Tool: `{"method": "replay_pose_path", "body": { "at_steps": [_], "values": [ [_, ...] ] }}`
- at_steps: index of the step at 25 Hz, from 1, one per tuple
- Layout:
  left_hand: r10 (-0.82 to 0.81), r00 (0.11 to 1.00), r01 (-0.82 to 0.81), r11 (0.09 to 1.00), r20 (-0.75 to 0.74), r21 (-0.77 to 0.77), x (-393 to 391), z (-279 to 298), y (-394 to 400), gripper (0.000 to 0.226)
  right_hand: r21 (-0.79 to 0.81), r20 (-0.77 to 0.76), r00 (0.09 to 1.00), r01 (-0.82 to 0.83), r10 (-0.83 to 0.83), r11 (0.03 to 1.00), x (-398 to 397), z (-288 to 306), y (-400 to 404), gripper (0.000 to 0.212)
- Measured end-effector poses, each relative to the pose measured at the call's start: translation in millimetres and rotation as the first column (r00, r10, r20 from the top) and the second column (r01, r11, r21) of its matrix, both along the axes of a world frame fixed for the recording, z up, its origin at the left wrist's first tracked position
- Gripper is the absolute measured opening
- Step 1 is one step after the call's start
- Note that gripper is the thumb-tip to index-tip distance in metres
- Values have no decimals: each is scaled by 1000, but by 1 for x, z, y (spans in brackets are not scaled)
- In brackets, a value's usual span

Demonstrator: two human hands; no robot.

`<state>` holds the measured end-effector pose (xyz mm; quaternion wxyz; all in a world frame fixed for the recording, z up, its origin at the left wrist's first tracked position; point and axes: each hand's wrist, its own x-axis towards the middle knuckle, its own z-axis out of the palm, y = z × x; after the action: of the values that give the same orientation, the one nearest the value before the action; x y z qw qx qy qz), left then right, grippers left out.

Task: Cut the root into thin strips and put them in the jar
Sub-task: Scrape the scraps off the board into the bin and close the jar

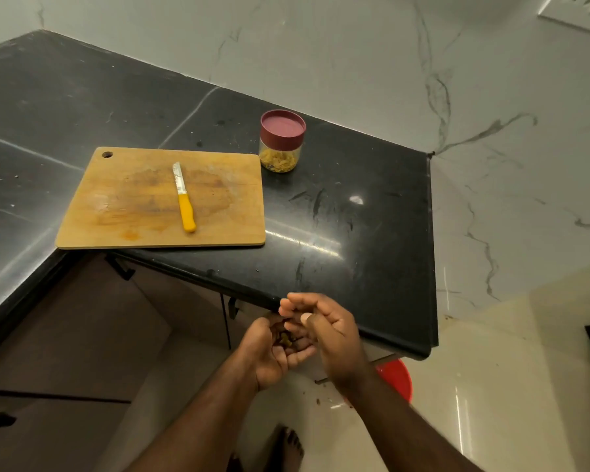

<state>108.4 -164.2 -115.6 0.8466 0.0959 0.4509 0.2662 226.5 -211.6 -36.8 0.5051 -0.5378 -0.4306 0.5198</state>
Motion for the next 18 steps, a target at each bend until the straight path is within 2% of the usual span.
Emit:
{"method": "replay_pose_path", "body": {
  "at_steps": [2,4,7,10,15,18],
  "values": [
    [16,1000,-16,1000,0,-6,6,-2,-7,41,-23,-1,992,124,-124,992,7,-6,-17,30],
    [21,1000,-21,999,-5,-35,18,-7,-15,41,-113,-28,957,284,-289,952,16,-24,-34,29],
    [17,999,-20,993,-31,-113,46,-17,-35,43,-276,-56,874,451,-482,849,27,-55,-63,28],
    [-8,999,-1,981,-44,-196,84,-36,-65,48,-429,-112,734,572,-670,699,52,-82,-86,24],
    [-75,994,53,967,-79,-250,168,-75,-114,42,-645,-131,501,613,-856,457,122,-133,-126,21],
    [-125,980,85,966,-153,-245,237,-86,-126,38,-717,-162,422,571,-892,400,182,-164,-137,23]
  ]
}}
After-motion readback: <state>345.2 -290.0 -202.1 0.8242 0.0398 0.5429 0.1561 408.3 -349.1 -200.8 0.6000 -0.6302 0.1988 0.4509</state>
